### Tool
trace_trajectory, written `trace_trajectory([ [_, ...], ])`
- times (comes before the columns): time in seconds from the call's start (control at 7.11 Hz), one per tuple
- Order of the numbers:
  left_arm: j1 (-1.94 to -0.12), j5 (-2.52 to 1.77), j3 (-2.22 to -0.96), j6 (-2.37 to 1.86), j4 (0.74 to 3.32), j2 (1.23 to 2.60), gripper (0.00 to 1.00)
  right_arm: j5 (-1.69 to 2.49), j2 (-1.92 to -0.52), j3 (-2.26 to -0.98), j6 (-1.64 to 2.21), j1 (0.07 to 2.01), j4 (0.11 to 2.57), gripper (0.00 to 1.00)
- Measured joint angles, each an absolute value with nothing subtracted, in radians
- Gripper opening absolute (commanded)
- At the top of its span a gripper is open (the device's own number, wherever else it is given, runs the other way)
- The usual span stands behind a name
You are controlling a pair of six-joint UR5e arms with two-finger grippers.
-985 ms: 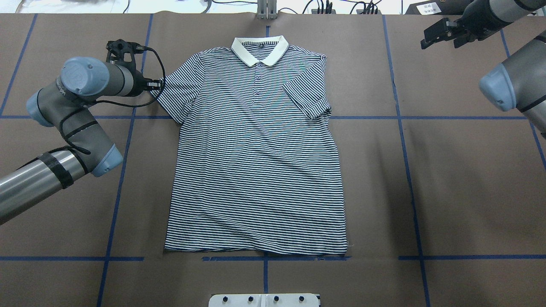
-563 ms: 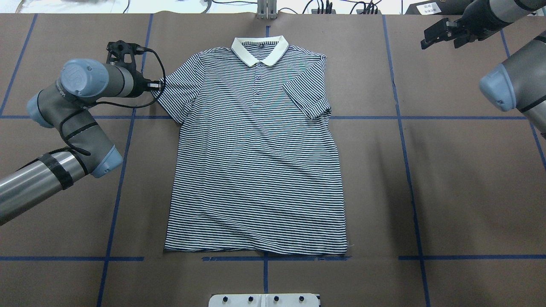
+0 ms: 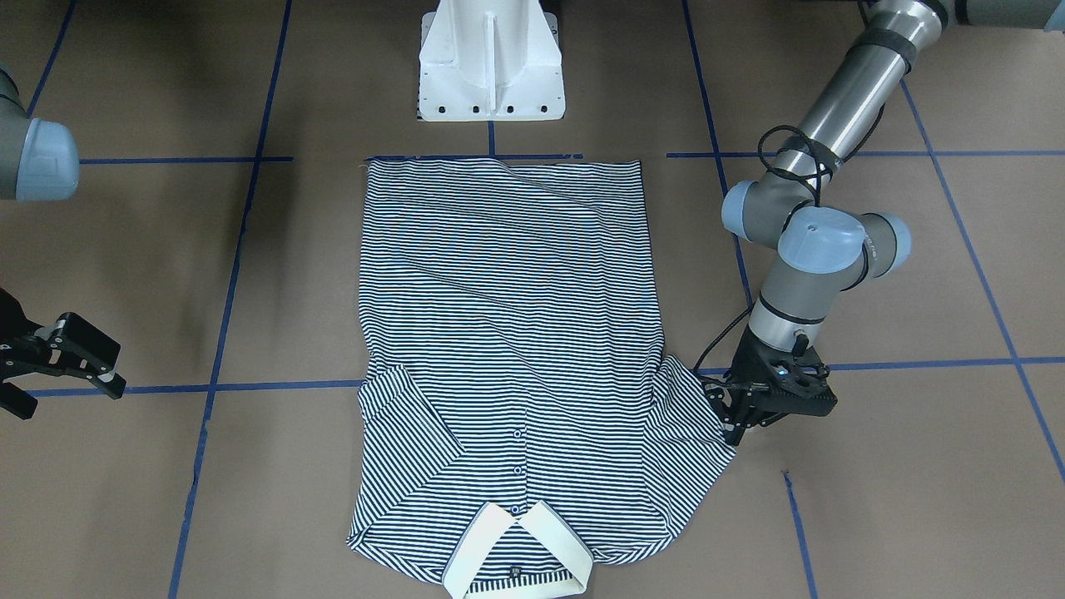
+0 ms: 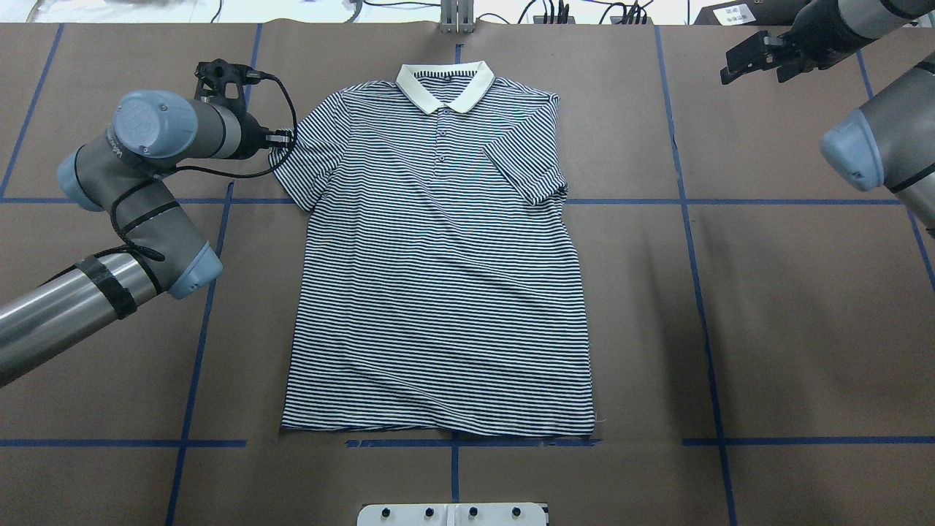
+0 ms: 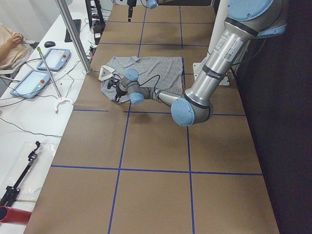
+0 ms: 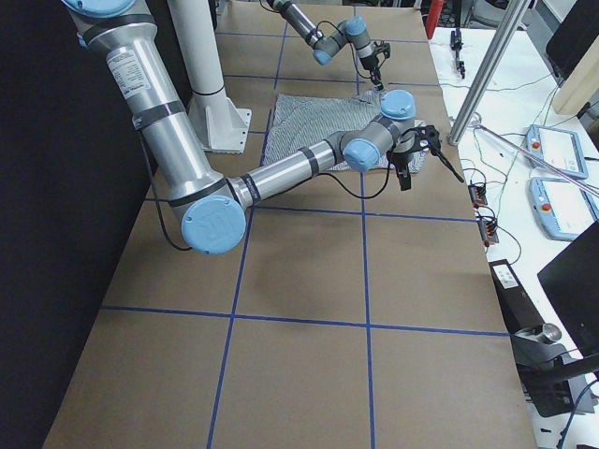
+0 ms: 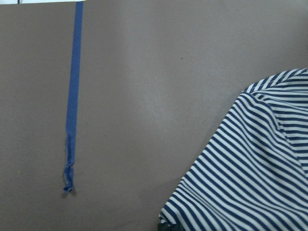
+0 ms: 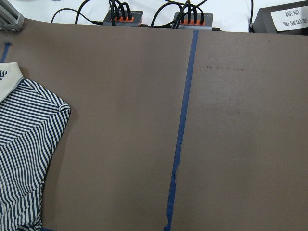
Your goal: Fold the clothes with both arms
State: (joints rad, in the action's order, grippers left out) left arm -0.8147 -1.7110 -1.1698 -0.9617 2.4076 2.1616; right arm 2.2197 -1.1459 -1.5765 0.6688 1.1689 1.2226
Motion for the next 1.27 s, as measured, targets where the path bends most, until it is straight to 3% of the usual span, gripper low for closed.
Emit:
trace_trajectory([
  [0.7,-0.724,-1.702,-1.188,-1.109,2.133,2.377,0.00,2.211,-1.145,-1.577,0.670,1.169,1.223,1.00],
  [0.98,-0.699,-1.681,-1.110,-1.155,2.117,2.448,0.00,2.210,-1.146,-1.576,0.670,1.169,1.223,1.00],
  [1.13,-0.694,-1.677,-1.071,-1.168,2.118,2.476,0.67,2.210,-1.146,-1.576,0.670,1.168,1.223,1.00],
  [1.27,-0.691,-1.677,-1.055,-1.172,2.121,2.488,1.00,2.210,-1.146,-1.576,0.670,1.167,1.223,1.00],
])
